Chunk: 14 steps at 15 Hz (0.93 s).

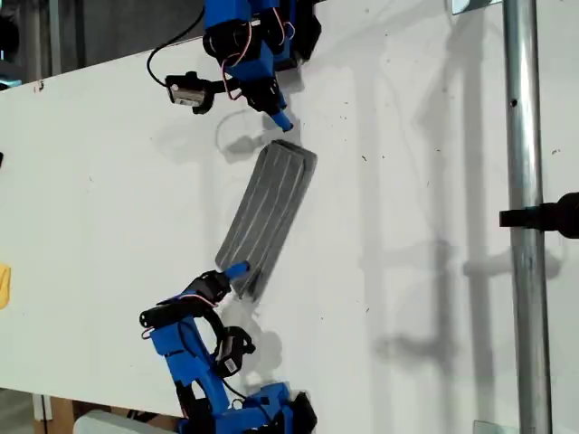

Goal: Grasp corners of a towel and fold twice.

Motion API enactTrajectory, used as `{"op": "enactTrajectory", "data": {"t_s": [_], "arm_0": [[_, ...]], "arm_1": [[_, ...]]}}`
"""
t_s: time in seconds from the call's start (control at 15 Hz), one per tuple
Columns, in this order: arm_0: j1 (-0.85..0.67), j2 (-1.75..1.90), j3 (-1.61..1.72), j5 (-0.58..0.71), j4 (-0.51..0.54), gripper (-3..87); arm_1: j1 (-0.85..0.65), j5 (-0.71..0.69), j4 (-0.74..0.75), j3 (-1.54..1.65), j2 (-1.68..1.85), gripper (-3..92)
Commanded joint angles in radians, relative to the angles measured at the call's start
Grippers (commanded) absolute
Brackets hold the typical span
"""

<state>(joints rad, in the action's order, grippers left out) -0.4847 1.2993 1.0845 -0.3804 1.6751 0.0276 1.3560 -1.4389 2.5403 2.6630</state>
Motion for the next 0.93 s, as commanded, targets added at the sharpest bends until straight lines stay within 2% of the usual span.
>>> {"op": "enactTrajectory", "data": {"t_s": [0.0, 0.07, 0.13, 0.2, 0.47, 0.53, 0.67, 0.73, 0.87], "arm_0": [[-0.003, 0.255, 0.087, -0.037, 0.008, 26.9], [0.051, 0.364, 0.187, -0.058, 0.006, 16.2], [0.106, 0.466, 0.287, -0.147, 0.005, 5.3], [0.172, 0.577, 0.414, -0.249, -0.008, -1.2], [0.426, 0.930, 0.930, -0.767, -0.222, -1.8], [0.482, 1.005, 1.031, -0.845, -0.314, -1.9], [0.543, 1.131, 1.261, -1.012, -0.503, -2.2], [0.566, 1.177, 1.359, -1.088, -0.561, -2.1], [0.591, 1.244, 1.471, -1.164, -0.592, -2.1]], "arm_1": [[0.044, 0.051, -0.009, -0.014, 0.014, 20.9], [0.091, 0.109, -0.011, -0.014, 0.017, 21.8], [0.166, 0.201, -0.009, -0.017, 0.023, 22.7], [0.261, 0.313, -0.012, -0.023, 0.025, 24.0], [0.591, 0.736, -0.005, -0.060, 0.037, 28.2], [0.629, 0.807, 0.017, -0.069, 0.017, 32.5], [0.597, 0.802, 0.086, -0.074, -0.029, 42.4], [0.561, 0.790, 0.104, -0.054, -0.020, 44.8], [0.523, 0.787, 0.114, 0.002, 0.051, 49.2]]}}
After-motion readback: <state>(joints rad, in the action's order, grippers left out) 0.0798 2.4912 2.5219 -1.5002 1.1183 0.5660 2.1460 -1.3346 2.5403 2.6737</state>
